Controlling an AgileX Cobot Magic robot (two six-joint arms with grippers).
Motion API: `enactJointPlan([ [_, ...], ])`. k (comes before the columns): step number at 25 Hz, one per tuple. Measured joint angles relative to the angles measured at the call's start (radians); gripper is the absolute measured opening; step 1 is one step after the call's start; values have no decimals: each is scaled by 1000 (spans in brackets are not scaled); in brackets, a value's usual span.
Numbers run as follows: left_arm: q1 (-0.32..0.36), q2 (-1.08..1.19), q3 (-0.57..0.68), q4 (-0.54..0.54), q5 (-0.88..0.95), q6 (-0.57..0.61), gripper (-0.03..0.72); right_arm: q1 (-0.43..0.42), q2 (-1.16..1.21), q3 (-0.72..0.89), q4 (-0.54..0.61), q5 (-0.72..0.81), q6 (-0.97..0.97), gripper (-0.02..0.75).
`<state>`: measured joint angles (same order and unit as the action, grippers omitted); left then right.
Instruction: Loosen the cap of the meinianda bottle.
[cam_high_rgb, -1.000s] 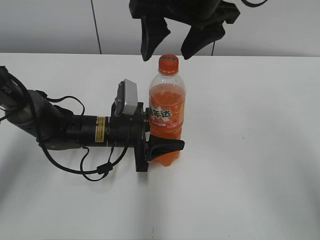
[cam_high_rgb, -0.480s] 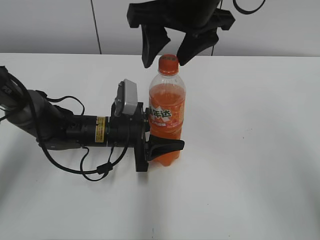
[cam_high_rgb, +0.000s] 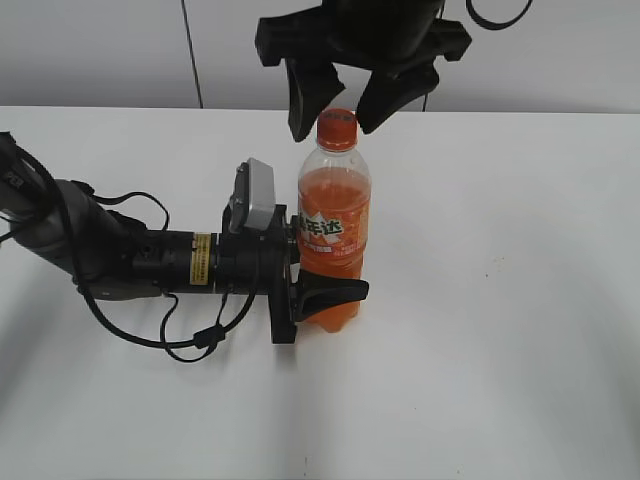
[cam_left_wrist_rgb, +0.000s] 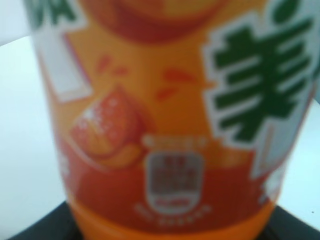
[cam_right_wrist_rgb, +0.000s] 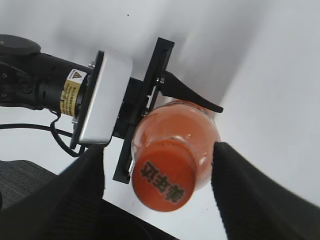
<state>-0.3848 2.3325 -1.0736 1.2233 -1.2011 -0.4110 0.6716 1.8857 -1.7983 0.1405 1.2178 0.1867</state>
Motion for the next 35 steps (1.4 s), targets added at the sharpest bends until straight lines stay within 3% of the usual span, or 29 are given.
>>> enactJointPlan([
  [27, 0, 0, 0, 0, 0, 0, 395, 0, -6, 4, -25, 0, -8, 499],
  [35, 0, 0, 0, 0, -1, 0, 395, 0, -6, 31, -25, 0, -17, 468],
])
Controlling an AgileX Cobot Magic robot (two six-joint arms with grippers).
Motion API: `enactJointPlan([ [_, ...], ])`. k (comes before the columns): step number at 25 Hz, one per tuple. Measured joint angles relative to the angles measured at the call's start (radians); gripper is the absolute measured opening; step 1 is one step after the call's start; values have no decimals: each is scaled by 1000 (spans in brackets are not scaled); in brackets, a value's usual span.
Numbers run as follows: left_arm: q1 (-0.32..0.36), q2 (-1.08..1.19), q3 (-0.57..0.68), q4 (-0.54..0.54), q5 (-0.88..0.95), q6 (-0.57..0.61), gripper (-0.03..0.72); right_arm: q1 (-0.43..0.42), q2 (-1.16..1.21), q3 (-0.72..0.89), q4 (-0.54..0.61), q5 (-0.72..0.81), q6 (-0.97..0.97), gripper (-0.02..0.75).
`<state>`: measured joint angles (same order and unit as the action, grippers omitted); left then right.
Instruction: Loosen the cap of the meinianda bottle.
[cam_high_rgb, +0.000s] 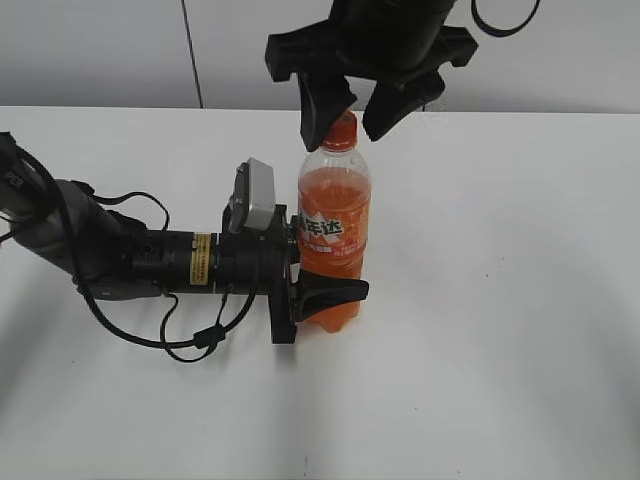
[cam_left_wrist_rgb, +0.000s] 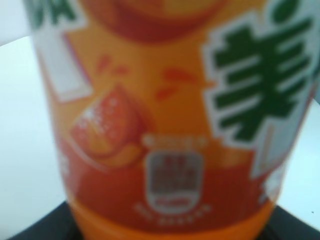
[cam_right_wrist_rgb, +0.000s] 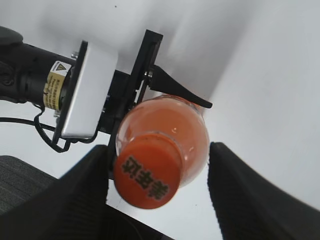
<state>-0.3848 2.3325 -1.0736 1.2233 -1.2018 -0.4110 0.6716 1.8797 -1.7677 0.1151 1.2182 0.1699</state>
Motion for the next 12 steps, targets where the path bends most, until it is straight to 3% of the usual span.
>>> enactJointPlan([
  [12, 0, 0, 0, 0, 0, 0, 395, 0, -1, -10, 8, 0, -2, 465],
])
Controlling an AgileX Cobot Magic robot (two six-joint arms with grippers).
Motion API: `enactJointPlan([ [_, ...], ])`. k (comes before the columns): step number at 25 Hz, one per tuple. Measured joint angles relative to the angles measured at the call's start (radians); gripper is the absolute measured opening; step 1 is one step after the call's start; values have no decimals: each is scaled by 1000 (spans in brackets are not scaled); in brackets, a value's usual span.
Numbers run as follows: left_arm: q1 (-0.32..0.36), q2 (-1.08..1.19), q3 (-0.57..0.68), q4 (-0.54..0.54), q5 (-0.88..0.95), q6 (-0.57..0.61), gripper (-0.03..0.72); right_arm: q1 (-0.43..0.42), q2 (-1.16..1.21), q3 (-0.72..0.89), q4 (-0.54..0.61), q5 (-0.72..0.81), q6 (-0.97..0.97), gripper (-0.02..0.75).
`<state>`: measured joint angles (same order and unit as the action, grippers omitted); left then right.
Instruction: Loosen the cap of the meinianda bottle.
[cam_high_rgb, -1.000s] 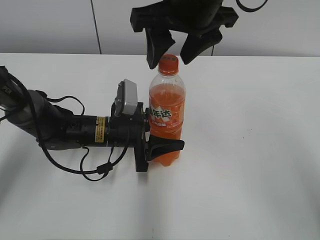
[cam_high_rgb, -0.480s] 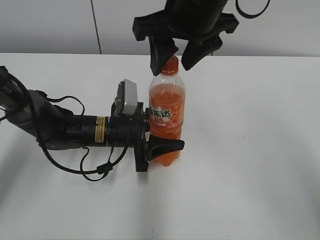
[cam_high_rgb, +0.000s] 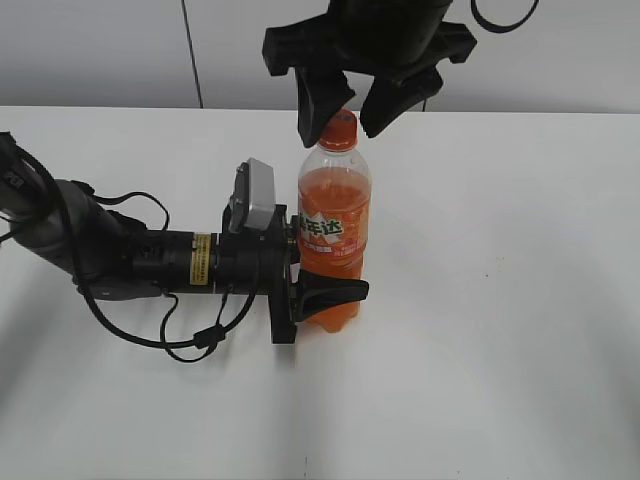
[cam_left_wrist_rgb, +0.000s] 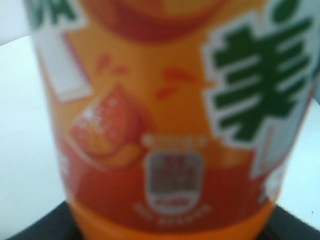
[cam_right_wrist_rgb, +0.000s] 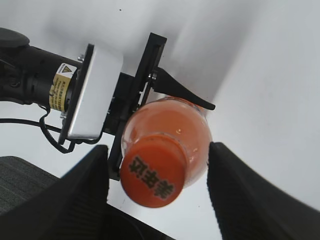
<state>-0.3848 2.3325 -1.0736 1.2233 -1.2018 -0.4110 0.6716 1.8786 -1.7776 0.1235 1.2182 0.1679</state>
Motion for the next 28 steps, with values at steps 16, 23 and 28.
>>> enactJointPlan([
  [16, 0, 0, -1, 0, 1, 0, 395, 0, -5, -20, 0, 21, -51, 272],
  [23, 0, 0, -1, 0, 1, 1, 395, 0, -5, -20, 0, 21, -322, 272],
  [28, 0, 0, -1, 0, 1, 1, 395, 0, -5, -24, 0, 21, -610, 270],
])
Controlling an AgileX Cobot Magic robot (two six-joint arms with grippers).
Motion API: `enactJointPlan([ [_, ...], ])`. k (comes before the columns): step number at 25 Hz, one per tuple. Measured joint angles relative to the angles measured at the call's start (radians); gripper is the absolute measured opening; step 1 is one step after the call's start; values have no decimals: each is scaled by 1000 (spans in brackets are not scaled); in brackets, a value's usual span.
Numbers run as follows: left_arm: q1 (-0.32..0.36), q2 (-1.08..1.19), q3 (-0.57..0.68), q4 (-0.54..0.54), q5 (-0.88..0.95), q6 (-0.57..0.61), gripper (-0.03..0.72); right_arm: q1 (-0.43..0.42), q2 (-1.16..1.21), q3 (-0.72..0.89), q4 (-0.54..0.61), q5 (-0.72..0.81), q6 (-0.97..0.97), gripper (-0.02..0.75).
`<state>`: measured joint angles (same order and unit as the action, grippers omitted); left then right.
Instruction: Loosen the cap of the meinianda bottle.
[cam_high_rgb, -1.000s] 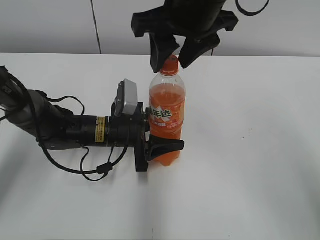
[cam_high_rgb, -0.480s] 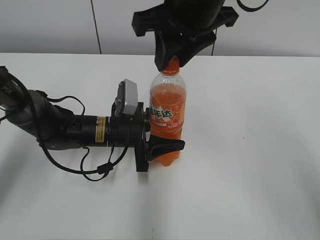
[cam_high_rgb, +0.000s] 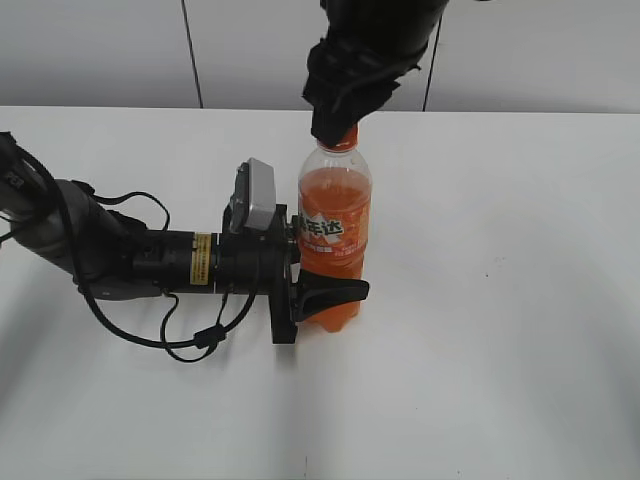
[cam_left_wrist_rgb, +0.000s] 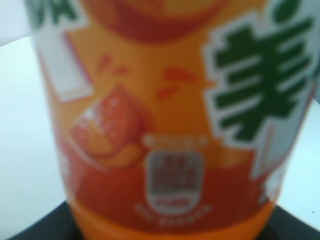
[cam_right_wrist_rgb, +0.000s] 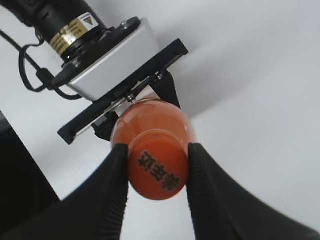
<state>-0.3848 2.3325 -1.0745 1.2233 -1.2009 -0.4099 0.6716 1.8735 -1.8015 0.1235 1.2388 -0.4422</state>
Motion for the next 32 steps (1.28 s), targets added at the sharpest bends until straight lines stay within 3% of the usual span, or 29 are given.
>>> enactJointPlan([
  [15, 0, 0, 0, 3, 0, 3, 393, 0, -2, -5, 22, 0, -973, 269],
  [20, 0, 0, 0, 4, 0, 3, 393, 0, -3, -5, 26, 0, -1118, 260],
  [21, 0, 0, 0, 4, 0, 2, 393, 0, -3, -6, 28, -1, -1124, 249],
  [23, 3, 0, 0, 3, -1, -5, 391, 0, -8, -10, 48, -1, -1124, 111],
  [25, 3, 0, 0, 1, 1, -8, 391, 1, -8, -10, 75, 0, -1104, 56],
  [27, 2, 0, -1, 2, 1, -5, 391, 2, -8, -10, 88, -1, -1070, 94],
  [32, 2, -1, -1, 4, 1, -1, 391, 2, -9, -14, 95, -6, -888, 372],
])
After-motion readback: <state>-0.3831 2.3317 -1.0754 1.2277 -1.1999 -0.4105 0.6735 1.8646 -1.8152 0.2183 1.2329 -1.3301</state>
